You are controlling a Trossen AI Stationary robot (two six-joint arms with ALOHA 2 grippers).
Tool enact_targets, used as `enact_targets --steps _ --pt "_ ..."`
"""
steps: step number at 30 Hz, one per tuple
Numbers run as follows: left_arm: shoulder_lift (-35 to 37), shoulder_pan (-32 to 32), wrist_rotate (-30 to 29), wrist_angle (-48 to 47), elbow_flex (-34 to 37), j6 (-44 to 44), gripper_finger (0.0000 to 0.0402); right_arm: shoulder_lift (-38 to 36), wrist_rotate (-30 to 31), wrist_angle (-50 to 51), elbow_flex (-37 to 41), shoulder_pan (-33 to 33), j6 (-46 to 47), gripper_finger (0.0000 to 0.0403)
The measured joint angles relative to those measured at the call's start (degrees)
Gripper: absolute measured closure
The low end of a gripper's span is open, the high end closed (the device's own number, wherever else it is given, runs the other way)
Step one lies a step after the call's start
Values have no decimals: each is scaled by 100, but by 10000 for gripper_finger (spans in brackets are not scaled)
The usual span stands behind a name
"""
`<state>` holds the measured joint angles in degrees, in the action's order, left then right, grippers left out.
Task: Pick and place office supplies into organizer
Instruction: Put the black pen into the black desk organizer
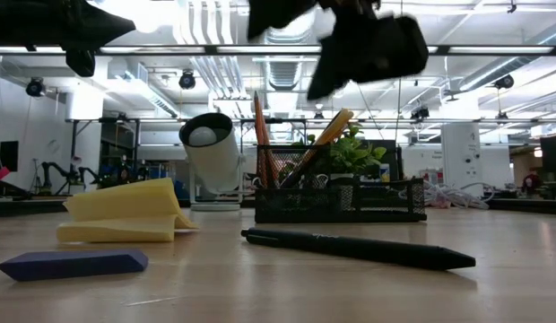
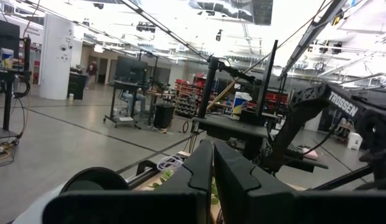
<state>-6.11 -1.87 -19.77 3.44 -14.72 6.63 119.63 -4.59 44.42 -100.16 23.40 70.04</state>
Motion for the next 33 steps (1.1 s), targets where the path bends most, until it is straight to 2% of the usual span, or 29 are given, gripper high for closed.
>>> enact_targets --steps 7,14,19,25,33 --pt "-2 0 0 -5 0 0 402 406 55 237 -29 -2 99 172" --pt "-2 0 0 -5 0 1 402 538 379 453 -96 -4 196 172" --pt "-2 4 0 -13 0 0 402 683 628 455 -107 73 -246 172" --pt "-2 4 0 -9 0 0 402 972 608 492 -239 219 -695 172" --pt "-2 4 0 -5 0 9 402 1250 781 560 -490 247 -728 172"
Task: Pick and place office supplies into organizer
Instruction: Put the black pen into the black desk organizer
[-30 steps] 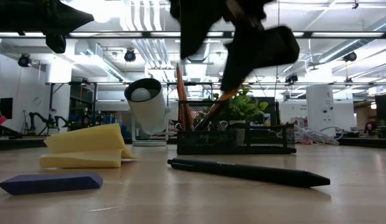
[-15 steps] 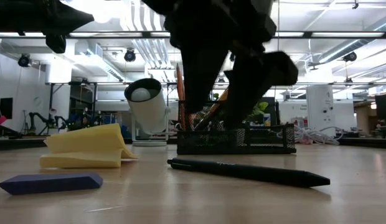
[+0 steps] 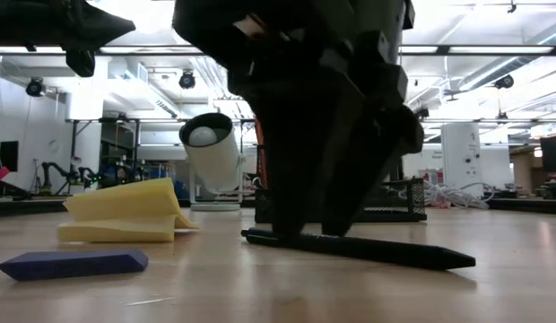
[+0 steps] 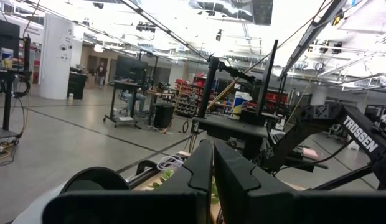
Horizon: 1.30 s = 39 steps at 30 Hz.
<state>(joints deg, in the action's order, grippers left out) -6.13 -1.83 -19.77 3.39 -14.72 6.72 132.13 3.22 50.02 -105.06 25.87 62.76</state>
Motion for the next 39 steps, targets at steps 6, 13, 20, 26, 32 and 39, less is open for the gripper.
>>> enact_targets --steps 6,13,20,26,32,39 --pt "0 -2 0 -1 0 4 402 14 -2 101 75 0 -12 185" --pt "0 -7 0 -2 0 17 402 14 -104 94 114 -11 24 209" --pt "0 -4 0 -2 0 17 402 12 -588 73 162 -43 160 240" --pt "0 -4 0 -2 0 15 402 1 -634 70 237 -46 177 282" --pt "0 -4 0 -3 0 12 402 -1 -634 76 287 -57 170 332" --pt "0 -4 0 -2 0 9 402 -1 -720 55 300 -59 158 384"
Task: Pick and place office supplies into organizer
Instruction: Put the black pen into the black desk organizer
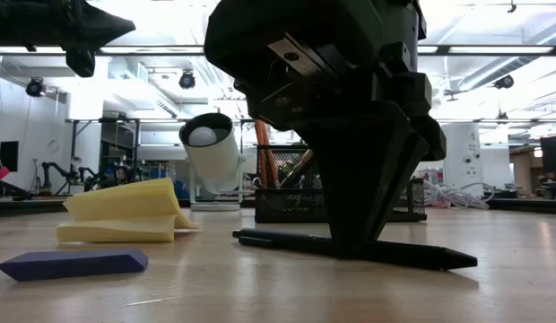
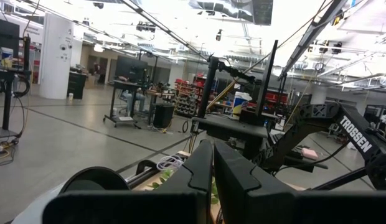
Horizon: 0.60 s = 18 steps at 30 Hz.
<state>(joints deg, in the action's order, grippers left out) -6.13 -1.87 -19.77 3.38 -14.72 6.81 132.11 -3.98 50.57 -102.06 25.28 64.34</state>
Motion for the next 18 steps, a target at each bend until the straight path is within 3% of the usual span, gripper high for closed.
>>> enact_targets --steps 18 --pt "0 4 0 0 2 -4 402 -23 -611 -161 -56 -155 -101 389"
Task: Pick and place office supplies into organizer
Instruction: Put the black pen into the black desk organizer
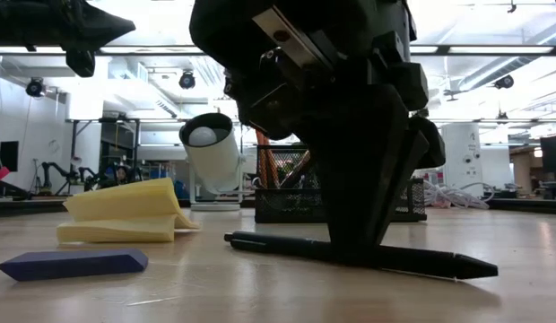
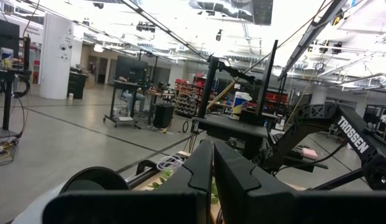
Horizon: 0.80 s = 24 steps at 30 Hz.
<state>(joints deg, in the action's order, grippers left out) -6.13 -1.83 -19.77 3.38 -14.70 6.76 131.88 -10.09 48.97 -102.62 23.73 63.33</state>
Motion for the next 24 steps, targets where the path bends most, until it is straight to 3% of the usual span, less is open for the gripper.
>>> enact_targets --steps 12,24 --pt "0 0 2 -2 -2 0 402 -303 455 -6 6 -65 -248 390" --pt "1 -7 0 1 -2 0 402 -715 1562 24 -1 -116 -250 390"
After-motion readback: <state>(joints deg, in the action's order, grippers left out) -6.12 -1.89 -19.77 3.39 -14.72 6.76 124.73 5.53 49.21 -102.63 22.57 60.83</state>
